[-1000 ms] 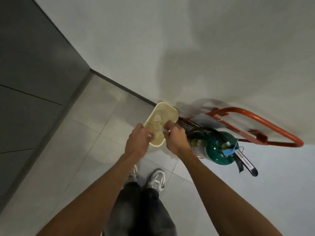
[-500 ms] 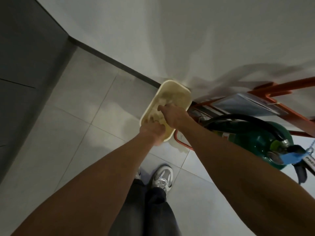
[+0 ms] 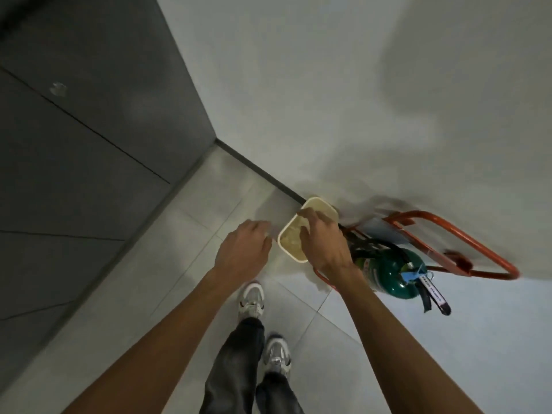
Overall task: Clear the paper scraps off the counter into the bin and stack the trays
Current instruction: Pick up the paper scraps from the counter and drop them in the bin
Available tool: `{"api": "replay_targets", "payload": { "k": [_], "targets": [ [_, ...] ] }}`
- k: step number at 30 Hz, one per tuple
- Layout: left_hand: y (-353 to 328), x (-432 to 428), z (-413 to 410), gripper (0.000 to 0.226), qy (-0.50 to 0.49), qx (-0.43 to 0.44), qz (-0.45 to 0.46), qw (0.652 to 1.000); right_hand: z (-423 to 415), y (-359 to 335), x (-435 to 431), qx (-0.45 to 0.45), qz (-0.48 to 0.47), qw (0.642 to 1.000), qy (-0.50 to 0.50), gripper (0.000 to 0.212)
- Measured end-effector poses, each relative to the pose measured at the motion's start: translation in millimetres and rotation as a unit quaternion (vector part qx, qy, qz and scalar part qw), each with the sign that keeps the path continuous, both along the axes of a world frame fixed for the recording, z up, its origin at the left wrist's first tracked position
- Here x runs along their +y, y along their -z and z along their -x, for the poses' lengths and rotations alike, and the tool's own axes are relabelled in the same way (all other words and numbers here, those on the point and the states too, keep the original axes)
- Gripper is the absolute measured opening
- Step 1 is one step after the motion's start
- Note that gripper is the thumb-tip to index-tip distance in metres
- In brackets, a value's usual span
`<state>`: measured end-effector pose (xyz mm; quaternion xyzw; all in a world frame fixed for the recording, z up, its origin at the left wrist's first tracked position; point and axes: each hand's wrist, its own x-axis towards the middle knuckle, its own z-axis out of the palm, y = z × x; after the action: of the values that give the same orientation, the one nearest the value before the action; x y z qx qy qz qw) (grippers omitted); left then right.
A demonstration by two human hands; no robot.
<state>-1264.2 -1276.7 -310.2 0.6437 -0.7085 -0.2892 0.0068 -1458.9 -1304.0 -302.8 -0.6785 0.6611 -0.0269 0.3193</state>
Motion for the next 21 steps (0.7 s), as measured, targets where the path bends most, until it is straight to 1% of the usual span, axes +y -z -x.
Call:
{"api": "replay_targets", "payload": {
  "k": [3, 6, 10, 13, 17, 21],
  "targets": [
    [-89, 42, -35, 0.043, -0.107, 0.037, 0.018, 0.993, -28, -93, 35, -0.045, 0.052, 0.998, -0.011, 0.035],
    [-175, 89, -71, 0.041, -0.207, 0.085, 0.057, 0.973, -59, -177, 70, -0.095, 0.105, 0.99, -0.028, 0.034],
    [-285, 159, -119, 0.035, -0.31, 0.128, 0.146, 0.931, -101, -276, 118, -0.154, 0.146, 0.975, -0.072, 0.033],
    [-355, 219, -158, 0.029, -0.382, 0.153, 0.216, 0.885, -142, -334, 148, -0.19, 0.172, 0.959, -0.122, 0.032],
    [-411, 305, -212, 0.023, -0.471, 0.169, 0.28, 0.819, -207, -387, 187, -0.227, 0.198, 0.935, -0.187, 0.03],
    [-428, 386, -265, 0.018, -0.535, 0.169, 0.296, 0.773, -275, -413, 225, -0.262, 0.203, 0.915, -0.228, 0.029]
  ]
}}
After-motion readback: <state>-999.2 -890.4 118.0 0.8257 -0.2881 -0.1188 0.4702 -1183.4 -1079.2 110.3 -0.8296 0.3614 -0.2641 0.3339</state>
